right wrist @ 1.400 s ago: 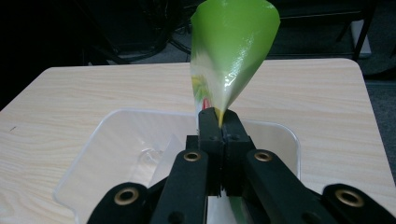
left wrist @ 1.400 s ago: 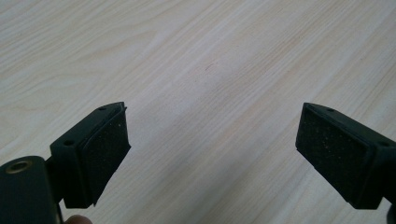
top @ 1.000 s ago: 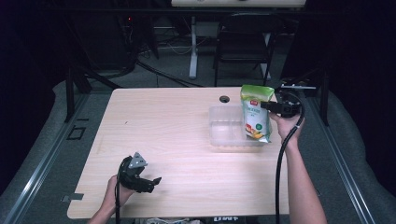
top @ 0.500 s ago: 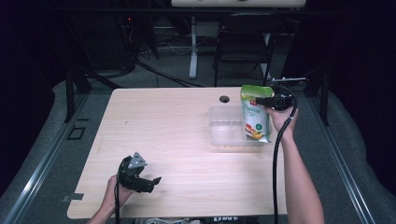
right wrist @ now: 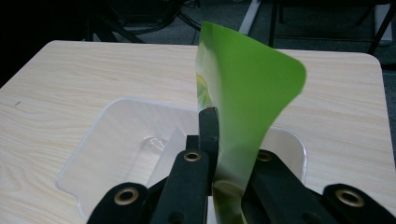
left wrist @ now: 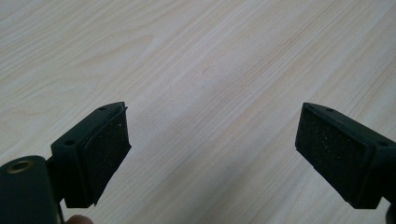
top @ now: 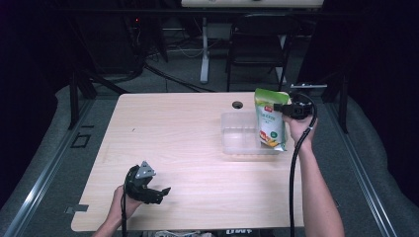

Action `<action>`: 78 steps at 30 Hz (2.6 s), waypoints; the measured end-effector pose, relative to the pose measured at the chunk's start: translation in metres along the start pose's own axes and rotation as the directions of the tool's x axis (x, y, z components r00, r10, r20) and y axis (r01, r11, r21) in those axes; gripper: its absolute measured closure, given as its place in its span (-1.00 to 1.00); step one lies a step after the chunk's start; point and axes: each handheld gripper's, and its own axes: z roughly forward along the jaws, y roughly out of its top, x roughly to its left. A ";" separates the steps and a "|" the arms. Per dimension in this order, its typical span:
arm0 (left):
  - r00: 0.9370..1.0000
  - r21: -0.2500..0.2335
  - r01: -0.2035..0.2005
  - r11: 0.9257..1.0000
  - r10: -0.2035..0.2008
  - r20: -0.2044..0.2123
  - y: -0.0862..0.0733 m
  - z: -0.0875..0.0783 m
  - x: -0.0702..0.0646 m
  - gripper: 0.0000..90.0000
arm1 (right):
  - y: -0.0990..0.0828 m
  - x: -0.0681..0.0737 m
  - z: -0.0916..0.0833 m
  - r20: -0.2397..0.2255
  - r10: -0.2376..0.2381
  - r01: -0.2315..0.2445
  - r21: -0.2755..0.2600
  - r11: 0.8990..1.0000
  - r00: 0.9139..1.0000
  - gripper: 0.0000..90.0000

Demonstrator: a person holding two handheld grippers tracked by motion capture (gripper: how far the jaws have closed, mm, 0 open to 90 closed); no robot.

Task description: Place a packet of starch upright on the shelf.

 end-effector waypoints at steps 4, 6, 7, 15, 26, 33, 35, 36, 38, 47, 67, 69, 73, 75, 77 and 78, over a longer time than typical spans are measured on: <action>1.000 0.000 0.000 1.000 0.000 0.000 0.000 0.000 0.000 -0.79 | -0.002 0.003 -0.006 0.001 0.003 -0.003 -0.016 1.000 1.000 1.00; 1.000 -0.001 0.005 1.000 -0.005 0.002 0.000 0.000 -0.001 -0.79 | -0.002 0.004 -0.009 -0.001 0.005 -0.005 -0.028 1.000 1.000 1.00; 1.000 0.000 -0.002 1.000 0.002 0.001 0.000 0.000 -0.001 -0.79 | -0.003 0.005 -0.011 0.002 0.007 -0.007 -0.036 0.999 1.000 1.00; 1.000 0.002 0.000 1.000 0.000 0.003 0.000 0.001 -0.001 -0.78 | -0.004 0.009 -0.024 -0.007 0.007 -0.007 -0.076 0.997 1.000 1.00; 1.000 0.006 -0.003 1.000 0.003 0.008 0.001 0.002 -0.001 -0.78 | -0.008 0.010 -0.029 -0.001 0.001 -0.001 -0.159 0.987 1.000 1.00; 1.000 0.010 -0.001 1.000 0.001 0.008 0.000 0.001 0.000 -0.78 | -0.014 0.006 -0.013 -0.002 0.028 -0.028 -0.193 0.981 1.000 1.00; 1.000 0.010 0.000 1.000 0.000 0.008 0.000 0.001 0.000 -0.78 | -0.017 0.005 -0.009 -0.002 0.040 -0.040 -0.201 0.979 0.999 1.00; 1.000 0.010 -0.001 1.000 0.001 0.008 0.000 0.001 0.000 -0.78 | -0.018 0.004 -0.007 -0.006 0.044 -0.044 -0.201 0.979 0.999 1.00; 1.000 0.009 -0.001 1.000 0.001 0.008 0.000 0.001 0.000 -0.78 | -0.022 0.002 -0.003 -0.007 0.054 -0.054 -0.202 0.978 0.999 1.00; 1.000 0.007 -0.003 1.000 0.003 0.008 0.001 0.001 -0.001 -0.78 | -0.029 -0.005 -0.002 -0.007 0.065 -0.065 -0.204 0.977 0.998 1.00; 1.000 0.000 -0.010 1.000 0.010 0.003 0.002 0.000 -0.001 -0.78 | -0.041 -0.018 -0.006 0.049 0.078 -0.069 -0.161 0.985 0.996 0.98; 1.000 0.002 -0.006 1.000 0.006 0.007 0.002 0.000 -0.001 -0.78 | -0.041 -0.021 -0.007 0.059 0.081 -0.071 -0.148 0.986 0.995 0.97; 1.000 0.000 -0.007 1.000 0.007 0.004 0.002 0.000 -0.002 -0.78 | -0.043 -0.025 -0.009 0.066 0.095 -0.085 -0.137 0.987 0.993 0.96; 1.000 -0.002 -0.006 1.000 0.006 0.005 0.001 -0.001 -0.002 -0.78 | -0.044 -0.027 -0.009 0.073 0.099 -0.089 -0.132 0.987 0.992 0.95; 1.000 -0.004 -0.004 1.000 0.004 0.002 0.000 -0.001 -0.002 -0.78 | -0.045 -0.030 -0.010 0.069 0.107 -0.097 -0.127 0.987 0.992 0.94; 1.000 0.000 -0.004 1.000 0.004 0.005 0.000 -0.002 -0.002 -0.78 | -0.045 -0.030 -0.010 0.079 0.112 -0.101 -0.128 0.987 0.991 0.94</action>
